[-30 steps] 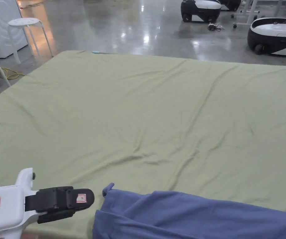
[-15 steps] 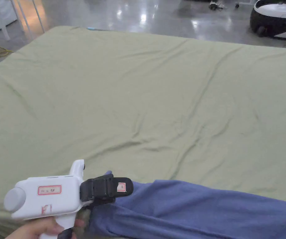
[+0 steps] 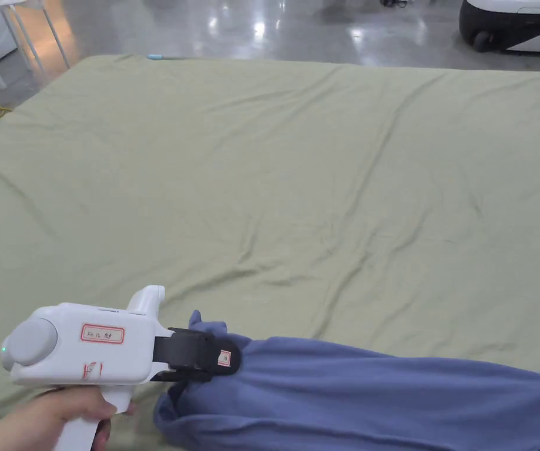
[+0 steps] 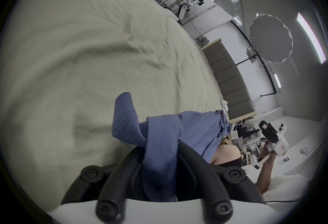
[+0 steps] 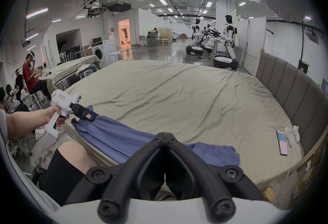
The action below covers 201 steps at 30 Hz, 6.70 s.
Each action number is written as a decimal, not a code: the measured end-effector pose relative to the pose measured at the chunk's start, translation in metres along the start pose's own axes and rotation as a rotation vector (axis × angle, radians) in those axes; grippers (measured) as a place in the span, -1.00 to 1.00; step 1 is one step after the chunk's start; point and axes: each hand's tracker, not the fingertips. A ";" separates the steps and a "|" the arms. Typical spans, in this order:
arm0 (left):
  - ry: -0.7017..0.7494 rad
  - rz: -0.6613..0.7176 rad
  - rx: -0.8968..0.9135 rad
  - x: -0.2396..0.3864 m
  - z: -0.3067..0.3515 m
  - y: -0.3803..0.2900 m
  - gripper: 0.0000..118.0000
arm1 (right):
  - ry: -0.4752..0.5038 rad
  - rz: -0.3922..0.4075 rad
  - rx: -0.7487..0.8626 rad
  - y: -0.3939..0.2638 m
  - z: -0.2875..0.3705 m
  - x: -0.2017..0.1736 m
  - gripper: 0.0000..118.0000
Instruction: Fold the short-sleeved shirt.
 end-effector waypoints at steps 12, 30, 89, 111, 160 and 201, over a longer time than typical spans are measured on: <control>0.456 0.141 -0.029 -0.004 0.083 0.070 -0.89 | 0.107 0.007 0.107 0.009 -0.024 0.015 -1.00; 0.555 -0.102 -0.273 0.251 -0.121 0.041 -0.88 | 0.134 -0.088 0.232 -0.020 0.028 0.079 -1.00; -0.009 -0.060 -0.167 0.045 -0.112 -0.011 -0.88 | 0.076 0.004 0.082 0.015 0.015 -0.002 -1.00; 0.423 -0.072 -0.142 0.169 0.051 0.051 -0.88 | 0.177 -0.017 0.191 0.004 0.024 0.002 -1.00; 0.108 -0.298 -0.062 0.265 -0.109 -0.033 -1.00 | 0.232 -0.070 0.003 -0.015 -0.018 0.003 -1.00; 0.004 -0.203 -0.261 0.050 0.004 0.015 -0.58 | 0.380 -0.377 -0.261 -0.037 -0.137 -0.014 -1.00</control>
